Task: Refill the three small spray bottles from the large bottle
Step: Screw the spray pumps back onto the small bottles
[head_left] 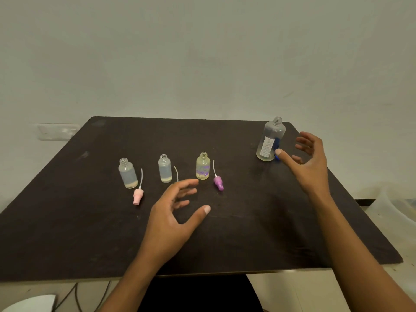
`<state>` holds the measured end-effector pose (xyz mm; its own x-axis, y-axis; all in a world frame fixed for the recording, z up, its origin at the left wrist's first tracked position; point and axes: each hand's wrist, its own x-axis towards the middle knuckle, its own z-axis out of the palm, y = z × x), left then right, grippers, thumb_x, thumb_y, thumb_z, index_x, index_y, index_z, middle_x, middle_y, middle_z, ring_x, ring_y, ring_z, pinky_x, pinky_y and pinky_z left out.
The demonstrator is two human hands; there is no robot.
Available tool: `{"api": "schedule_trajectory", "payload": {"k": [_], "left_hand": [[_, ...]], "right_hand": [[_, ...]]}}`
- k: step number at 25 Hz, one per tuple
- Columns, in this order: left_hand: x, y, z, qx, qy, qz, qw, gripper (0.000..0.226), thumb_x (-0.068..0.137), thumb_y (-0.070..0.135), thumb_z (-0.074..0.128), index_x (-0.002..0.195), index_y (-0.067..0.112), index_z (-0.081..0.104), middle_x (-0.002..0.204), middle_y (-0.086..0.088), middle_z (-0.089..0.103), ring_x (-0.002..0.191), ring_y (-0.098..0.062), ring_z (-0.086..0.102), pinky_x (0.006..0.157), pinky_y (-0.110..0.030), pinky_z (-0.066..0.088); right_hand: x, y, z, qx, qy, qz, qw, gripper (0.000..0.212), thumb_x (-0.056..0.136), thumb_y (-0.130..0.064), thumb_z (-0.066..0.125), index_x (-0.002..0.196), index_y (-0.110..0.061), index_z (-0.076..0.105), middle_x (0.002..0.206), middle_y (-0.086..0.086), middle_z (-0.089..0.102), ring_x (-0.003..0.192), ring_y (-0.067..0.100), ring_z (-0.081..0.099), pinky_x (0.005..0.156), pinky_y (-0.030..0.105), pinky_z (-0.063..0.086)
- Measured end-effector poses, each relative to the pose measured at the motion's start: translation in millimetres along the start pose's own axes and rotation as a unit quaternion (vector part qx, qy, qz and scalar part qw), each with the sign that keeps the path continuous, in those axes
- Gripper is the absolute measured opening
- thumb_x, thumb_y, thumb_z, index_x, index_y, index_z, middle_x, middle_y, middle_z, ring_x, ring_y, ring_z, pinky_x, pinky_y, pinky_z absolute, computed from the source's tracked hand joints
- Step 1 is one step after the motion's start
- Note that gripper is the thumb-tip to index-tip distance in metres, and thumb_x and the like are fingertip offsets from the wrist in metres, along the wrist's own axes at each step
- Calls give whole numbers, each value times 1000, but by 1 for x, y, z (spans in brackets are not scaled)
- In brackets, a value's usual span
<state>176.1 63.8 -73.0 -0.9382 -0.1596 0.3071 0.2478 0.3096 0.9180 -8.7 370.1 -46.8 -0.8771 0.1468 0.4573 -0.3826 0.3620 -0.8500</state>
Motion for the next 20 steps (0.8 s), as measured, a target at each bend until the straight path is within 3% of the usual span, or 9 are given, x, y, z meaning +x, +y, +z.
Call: {"api": "schedule_trajectory", "payload": {"k": [5,9,15,20], "left_hand": [[1,4,-16,6,31,10,999,51,87,28,85,133,36,64,136,21,66,126,-1,63,103,-30,54],[3,3,-25,5,47,11,999,52,87,26,85,133,34,63,137,17,67,127,-5,64,105,-36,56],[6,-1,-18,8,35,21,999,57,87,35,86,137,39,59,137,22,65,127,-2,63,102,-31,55],[47,-6,-4,106,26,7,994,73,83,50,84,147,35,52,144,22,56,127,3,57,104,-28,51]], "right_hand": [[-44,-39,15,82,-65,-11,994,69,78,-42,88,138,-31,56,132,-12,66,116,0,66,86,14,57],[-66,-58,31,114,-109,-30,987,61,81,-39,87,135,-31,59,133,-9,67,122,9,67,92,21,58],[-75,-59,42,106,-124,-31,986,57,83,-36,88,133,-36,59,134,-12,66,123,9,66,90,24,60],[-71,-48,60,11,-150,-19,988,56,80,-45,88,128,-36,61,122,-16,68,111,1,67,83,24,62]]}}
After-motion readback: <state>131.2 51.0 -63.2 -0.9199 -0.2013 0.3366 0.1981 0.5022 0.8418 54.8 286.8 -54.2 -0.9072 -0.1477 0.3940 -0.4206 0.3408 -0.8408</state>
